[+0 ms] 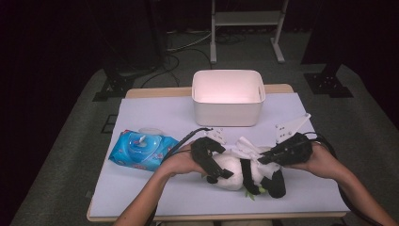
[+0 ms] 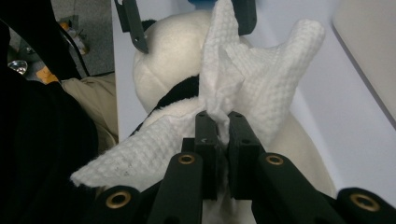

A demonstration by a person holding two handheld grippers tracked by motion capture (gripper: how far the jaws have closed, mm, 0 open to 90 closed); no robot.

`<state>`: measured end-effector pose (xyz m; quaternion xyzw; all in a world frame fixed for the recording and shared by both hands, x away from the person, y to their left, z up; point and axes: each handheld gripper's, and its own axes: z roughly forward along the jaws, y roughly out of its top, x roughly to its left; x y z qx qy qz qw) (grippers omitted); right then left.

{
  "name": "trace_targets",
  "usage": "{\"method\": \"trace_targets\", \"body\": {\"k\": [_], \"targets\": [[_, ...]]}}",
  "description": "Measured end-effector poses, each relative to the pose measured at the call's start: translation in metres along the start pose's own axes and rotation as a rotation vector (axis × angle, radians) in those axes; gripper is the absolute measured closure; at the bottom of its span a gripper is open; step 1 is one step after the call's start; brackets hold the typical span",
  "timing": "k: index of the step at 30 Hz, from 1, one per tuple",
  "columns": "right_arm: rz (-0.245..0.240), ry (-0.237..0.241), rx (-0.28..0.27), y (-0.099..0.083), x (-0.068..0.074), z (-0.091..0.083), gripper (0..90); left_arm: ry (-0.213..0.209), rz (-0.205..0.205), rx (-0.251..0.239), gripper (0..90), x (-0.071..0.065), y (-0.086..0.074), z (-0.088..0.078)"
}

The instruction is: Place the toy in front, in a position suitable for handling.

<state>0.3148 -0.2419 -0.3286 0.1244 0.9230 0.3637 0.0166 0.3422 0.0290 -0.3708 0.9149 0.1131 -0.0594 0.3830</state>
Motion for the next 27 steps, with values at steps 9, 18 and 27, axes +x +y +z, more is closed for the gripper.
{"method": "trace_targets", "body": {"k": [9, 18, 27], "targets": [[0.005, 0.010, 0.005, -0.008, -0.001, 0.002, 83.9, -0.047, -0.011, 0.024, 0.0, 0.007, 0.003, 0.015], [0.020, 0.027, 0.005, -0.010, -0.001, 0.006, 83.9, -0.080, 0.012, 0.036, 4.3, 0.008, 0.002, 0.027], [-0.007, 0.001, -0.032, -0.002, -0.004, -0.005, 83.7, -0.025, 0.065, 0.003, 25.7, 0.008, 0.010, 0.005]]}}
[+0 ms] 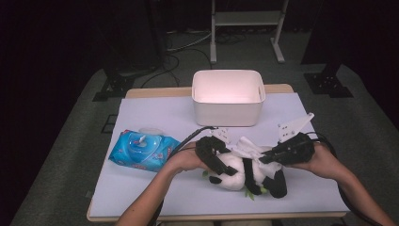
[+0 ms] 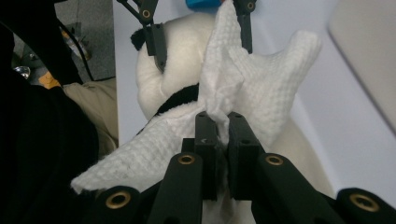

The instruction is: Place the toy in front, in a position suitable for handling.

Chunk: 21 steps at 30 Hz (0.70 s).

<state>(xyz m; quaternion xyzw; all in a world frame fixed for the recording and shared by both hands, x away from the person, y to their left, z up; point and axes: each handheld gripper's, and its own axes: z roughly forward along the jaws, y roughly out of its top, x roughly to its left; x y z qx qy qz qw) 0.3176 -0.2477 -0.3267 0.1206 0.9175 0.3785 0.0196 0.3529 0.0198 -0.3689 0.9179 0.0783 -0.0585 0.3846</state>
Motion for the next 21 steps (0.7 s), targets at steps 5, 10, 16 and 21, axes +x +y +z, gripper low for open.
{"method": "trace_targets", "body": {"k": [5, 10, 16, 21], "targets": [[-0.017, -0.034, -0.018, 0.011, -0.007, -0.008, 83.6, 0.065, 0.050, -0.007, 26.4, 0.004, 0.011, -0.011], [-0.016, -0.057, -0.016, 0.019, -0.016, -0.007, 83.3, 0.135, 0.103, 0.007, 26.3, 0.008, 0.018, -0.018], [-0.006, -0.046, -0.001, 0.017, -0.018, -0.001, 83.3, 0.128, 0.111, 0.024, 23.0, 0.008, 0.010, -0.008], [-0.028, -0.022, 0.015, 0.020, -0.011, 0.015, 83.3, 0.122, 0.115, 0.031, 20.2, 0.002, -0.002, 0.001]]}}
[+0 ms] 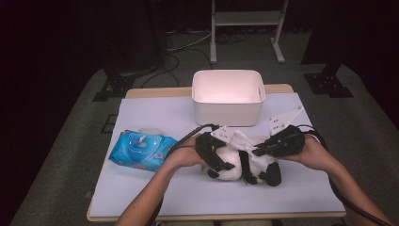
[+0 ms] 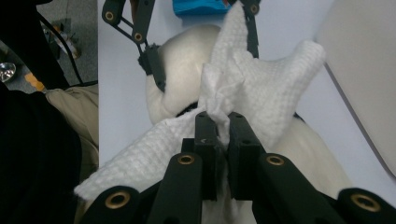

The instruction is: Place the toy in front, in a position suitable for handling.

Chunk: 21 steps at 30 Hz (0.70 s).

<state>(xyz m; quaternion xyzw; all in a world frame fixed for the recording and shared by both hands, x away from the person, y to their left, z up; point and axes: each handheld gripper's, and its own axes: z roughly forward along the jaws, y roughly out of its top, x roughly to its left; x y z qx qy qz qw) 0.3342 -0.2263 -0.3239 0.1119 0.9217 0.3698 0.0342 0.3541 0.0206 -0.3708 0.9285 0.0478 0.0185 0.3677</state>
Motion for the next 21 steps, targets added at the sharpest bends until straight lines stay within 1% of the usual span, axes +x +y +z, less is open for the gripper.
{"method": "trace_targets", "body": {"k": [3, 6, 7, 9, 10, 14, 16, 18, 20, 21], "targets": [[-0.020, 0.012, 0.016, 0.010, 0.003, 0.013, 83.3, 0.004, 0.013, 0.009, 19.6, -0.005, -0.001, -0.001], [-0.024, 0.020, 0.032, 0.017, 0.003, 0.024, 83.3, 0.007, 0.020, 0.011, 19.0, -0.008, -0.001, 0.000], [-0.037, 0.022, 0.041, 0.019, 0.003, 0.029, 83.3, 0.007, 0.018, 0.011, 18.6, -0.008, -0.002, 0.000], [-0.046, 0.025, 0.056, 0.021, 0.004, 0.032, 83.3, 0.005, 0.014, 0.002, 18.2, -0.008, -0.005, -0.001], [-0.044, 0.025, 0.058, 0.021, 0.004, 0.031, 83.4, 0.001, 0.002, -0.011, 18.2, -0.008, -0.006, -0.001], [-0.027, 0.006, 0.053, 0.016, 0.001, 0.018, 83.4, -0.001, -0.005, -0.030, 17.0, -0.009, -0.009, -0.002], [-0.009, -0.006, 0.045, 0.010, -0.001, 0.010, 83.3, -0.004, -0.010, -0.034, 15.8, -0.009, -0.009, -0.002], [0.009, -0.007, 0.032, 0.002, -0.003, 0.001, 83.3, -0.010, -0.012, -0.044, 14.3, -0.010, -0.008, -0.003], [0.028, -0.003, 0.024, -0.005, -0.004, -0.003, 83.3, -0.020, -0.013, -0.064, 13.2, -0.011, -0.007, -0.004], [0.029, -0.002, 0.022, -0.008, -0.004, -0.004, 83.3, -0.029, -0.012, -0.071, 13.1, -0.011, -0.006, -0.005]]}}
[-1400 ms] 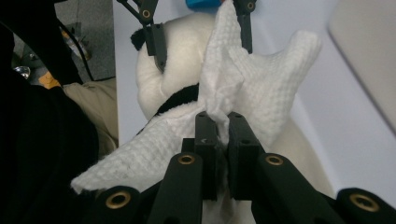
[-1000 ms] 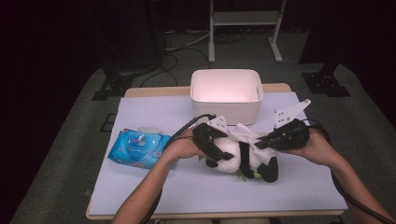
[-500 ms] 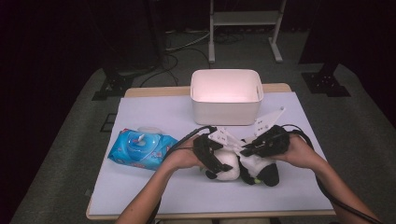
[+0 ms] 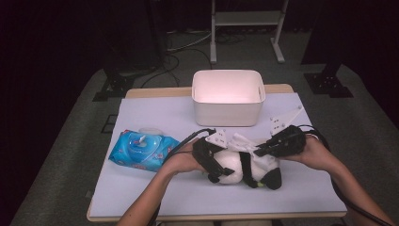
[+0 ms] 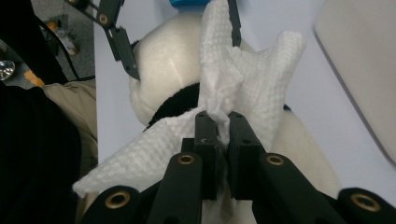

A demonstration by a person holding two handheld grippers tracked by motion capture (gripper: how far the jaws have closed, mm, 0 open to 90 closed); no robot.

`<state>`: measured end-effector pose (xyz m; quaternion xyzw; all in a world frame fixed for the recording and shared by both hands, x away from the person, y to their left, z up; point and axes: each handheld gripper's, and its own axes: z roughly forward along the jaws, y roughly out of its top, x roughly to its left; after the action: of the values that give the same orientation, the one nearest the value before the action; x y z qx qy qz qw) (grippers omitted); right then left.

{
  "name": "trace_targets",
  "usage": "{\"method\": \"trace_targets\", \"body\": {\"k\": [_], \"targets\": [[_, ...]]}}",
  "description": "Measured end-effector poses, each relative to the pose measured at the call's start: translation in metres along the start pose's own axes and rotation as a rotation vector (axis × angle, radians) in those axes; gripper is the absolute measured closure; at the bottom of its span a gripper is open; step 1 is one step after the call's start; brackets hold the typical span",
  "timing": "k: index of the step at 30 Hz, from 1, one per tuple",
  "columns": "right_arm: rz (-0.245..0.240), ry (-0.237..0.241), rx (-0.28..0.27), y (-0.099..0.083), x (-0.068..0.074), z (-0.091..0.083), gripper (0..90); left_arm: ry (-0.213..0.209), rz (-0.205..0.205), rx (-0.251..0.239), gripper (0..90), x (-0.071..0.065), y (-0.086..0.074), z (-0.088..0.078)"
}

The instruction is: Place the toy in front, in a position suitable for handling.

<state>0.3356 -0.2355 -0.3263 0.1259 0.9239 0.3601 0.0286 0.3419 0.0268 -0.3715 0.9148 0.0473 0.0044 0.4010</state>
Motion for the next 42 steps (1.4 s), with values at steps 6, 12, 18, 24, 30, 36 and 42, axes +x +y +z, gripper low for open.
{"method": "trace_targets", "body": {"k": [6, 12, 18, 24, 30, 36, 42], "targets": [[0.018, 0.035, -0.017, -0.014, 0.009, 0.002, 83.4, -0.009, -0.013, -0.015, 11.2, 0.000, 0.005, -0.006], [0.021, 0.054, -0.026, -0.024, 0.018, 0.003, 83.4, -0.002, -0.051, 0.006, 8.1, 0.002, 0.001, -0.008], [-0.027, 0.023, -0.007, -0.018, 0.028, 0.005, 83.4, -0.016, -0.051, 0.010, 8.7, -0.001, -0.003, 0.000], [-0.056, 0.020, -0.005, -0.006, 0.032, 0.019, 83.4, -0.005, -0.032, 0.021, 8.9, -0.007, -0.002, 0.002], [-0.093, 0.028, -0.001, 0.006, 0.037, 0.044, 83.4, -0.005, -0.040, 0.011, 8.8, -0.008, -0.007, 0.003], [-0.100, -0.003, 0.016, 0.004, 0.039, 0.033, 83.4, -0.007, -0.040, -0.006, 9.0, -0.009, -0.009, 0.003], [-0.059, -0.042, 0.000, -0.012, 0.035, 0.009, 83.4, -0.007, -0.038, -0.021, 9.2, -0.009, -0.010, 0.002]]}}
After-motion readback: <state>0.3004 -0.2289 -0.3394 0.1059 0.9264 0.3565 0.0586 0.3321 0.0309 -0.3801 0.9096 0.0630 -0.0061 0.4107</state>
